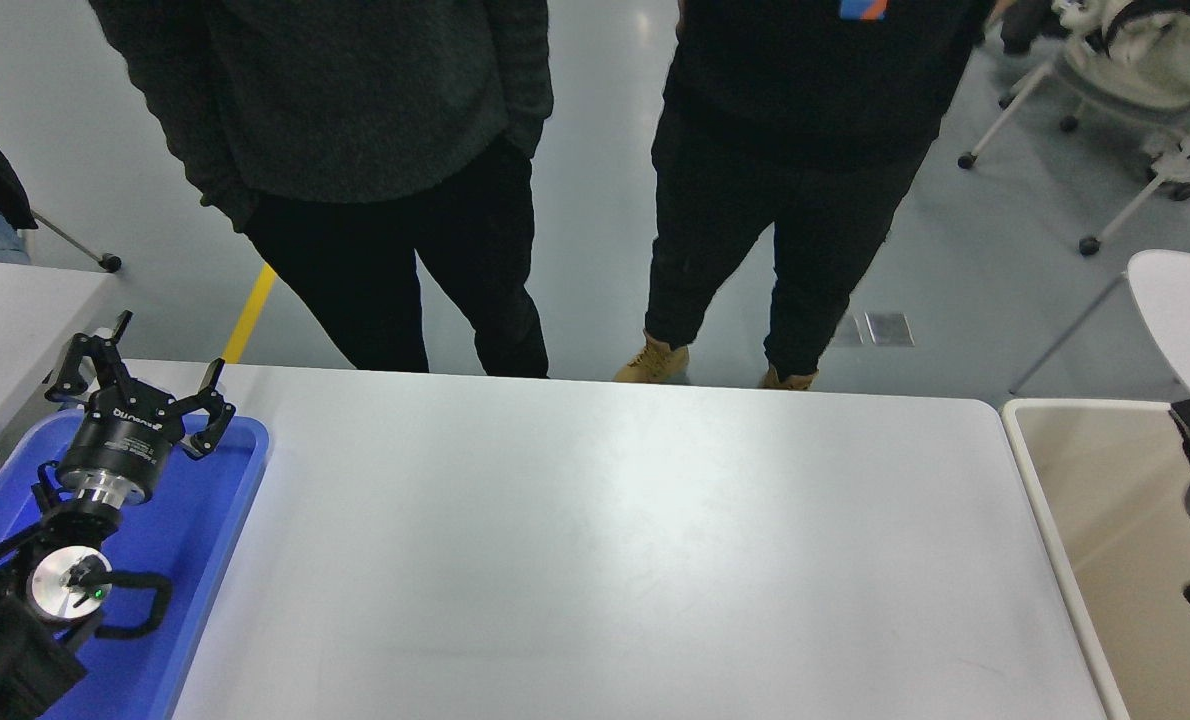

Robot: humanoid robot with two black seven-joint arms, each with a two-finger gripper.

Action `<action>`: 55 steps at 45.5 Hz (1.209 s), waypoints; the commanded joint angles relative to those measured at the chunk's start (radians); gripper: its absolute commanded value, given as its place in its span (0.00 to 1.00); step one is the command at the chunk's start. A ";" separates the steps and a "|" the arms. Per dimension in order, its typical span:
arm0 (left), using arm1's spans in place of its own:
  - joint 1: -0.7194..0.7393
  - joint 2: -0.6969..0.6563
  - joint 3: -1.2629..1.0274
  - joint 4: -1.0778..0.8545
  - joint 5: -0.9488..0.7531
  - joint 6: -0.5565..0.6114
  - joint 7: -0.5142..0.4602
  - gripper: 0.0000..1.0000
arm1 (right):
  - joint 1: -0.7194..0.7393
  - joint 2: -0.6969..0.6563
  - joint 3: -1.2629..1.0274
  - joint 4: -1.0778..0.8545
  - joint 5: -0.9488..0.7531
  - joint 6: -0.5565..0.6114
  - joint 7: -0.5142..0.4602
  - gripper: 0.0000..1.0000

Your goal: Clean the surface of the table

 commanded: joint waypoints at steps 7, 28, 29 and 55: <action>0.000 0.000 0.000 -0.001 0.000 0.000 0.000 1.00 | -0.022 0.105 0.323 0.245 0.276 0.006 0.002 1.00; 0.000 0.000 0.000 -0.001 0.000 0.000 0.000 1.00 | -0.108 0.358 0.534 0.247 0.290 0.013 0.067 1.00; 0.000 0.000 0.000 0.000 0.000 0.000 0.000 1.00 | -0.108 0.362 0.534 0.247 0.290 0.015 0.068 1.00; 0.000 0.000 0.000 -0.001 0.000 0.000 0.000 1.00 | -0.117 0.385 0.426 0.247 0.133 0.030 0.168 1.00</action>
